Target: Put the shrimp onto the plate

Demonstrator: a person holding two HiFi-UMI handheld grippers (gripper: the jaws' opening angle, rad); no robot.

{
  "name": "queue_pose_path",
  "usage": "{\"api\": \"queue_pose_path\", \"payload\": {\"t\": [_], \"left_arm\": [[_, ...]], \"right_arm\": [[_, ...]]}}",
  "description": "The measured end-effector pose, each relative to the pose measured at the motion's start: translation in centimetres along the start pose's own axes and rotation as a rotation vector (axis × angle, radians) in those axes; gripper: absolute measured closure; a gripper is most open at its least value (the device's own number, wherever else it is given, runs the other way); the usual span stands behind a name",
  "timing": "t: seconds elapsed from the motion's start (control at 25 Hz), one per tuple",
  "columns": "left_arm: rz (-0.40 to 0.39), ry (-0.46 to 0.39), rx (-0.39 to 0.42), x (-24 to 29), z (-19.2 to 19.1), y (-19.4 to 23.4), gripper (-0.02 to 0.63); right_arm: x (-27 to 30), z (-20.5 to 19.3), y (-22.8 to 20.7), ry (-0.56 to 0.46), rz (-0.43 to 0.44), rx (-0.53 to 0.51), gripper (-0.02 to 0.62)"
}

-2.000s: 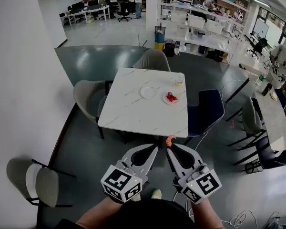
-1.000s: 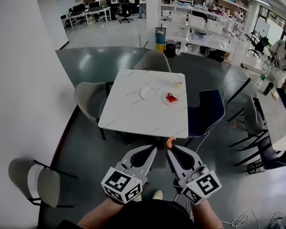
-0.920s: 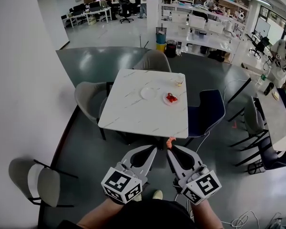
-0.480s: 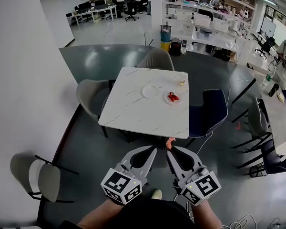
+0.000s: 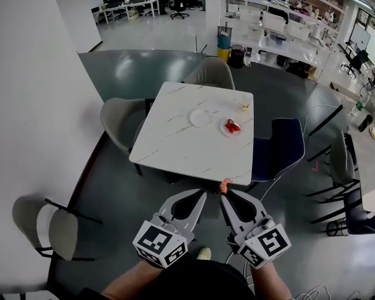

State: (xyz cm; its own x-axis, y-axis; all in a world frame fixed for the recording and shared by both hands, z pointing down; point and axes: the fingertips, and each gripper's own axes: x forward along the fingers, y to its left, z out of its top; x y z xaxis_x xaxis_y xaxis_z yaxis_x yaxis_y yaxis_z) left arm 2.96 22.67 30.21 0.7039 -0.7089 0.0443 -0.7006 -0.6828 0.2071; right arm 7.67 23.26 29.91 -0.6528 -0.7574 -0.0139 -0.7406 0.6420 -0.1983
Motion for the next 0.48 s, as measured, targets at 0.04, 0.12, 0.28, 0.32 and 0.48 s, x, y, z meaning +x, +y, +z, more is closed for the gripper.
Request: {"api": "queue_pose_path", "payload": {"t": [0.04, 0.12, 0.28, 0.32, 0.48], "left_arm": [[0.0, -0.002, 0.0, 0.4, 0.0, 0.6, 0.597], [-0.001, -0.002, -0.003, 1.4, 0.2, 2.3, 0.597], [-0.008, -0.008, -0.008, 3.5, 1.1, 6.1, 0.597], [-0.011, -0.01, -0.005, 4.1, 1.5, 7.1, 0.597], [-0.023, -0.006, 0.005, 6.6, 2.3, 11.7, 0.597]], "right_arm": [[0.7, -0.1, -0.3, 0.003, -0.003, 0.001, 0.548], [2.3, -0.3, -1.1, 0.012, -0.008, 0.002, 0.548], [6.2, -0.1, -2.6, 0.03, -0.024, -0.001, 0.548], [7.3, 0.1, -3.1, 0.031, -0.03, -0.004, 0.548], [12.1, 0.3, -4.9, 0.04, -0.046, -0.007, 0.548]]}}
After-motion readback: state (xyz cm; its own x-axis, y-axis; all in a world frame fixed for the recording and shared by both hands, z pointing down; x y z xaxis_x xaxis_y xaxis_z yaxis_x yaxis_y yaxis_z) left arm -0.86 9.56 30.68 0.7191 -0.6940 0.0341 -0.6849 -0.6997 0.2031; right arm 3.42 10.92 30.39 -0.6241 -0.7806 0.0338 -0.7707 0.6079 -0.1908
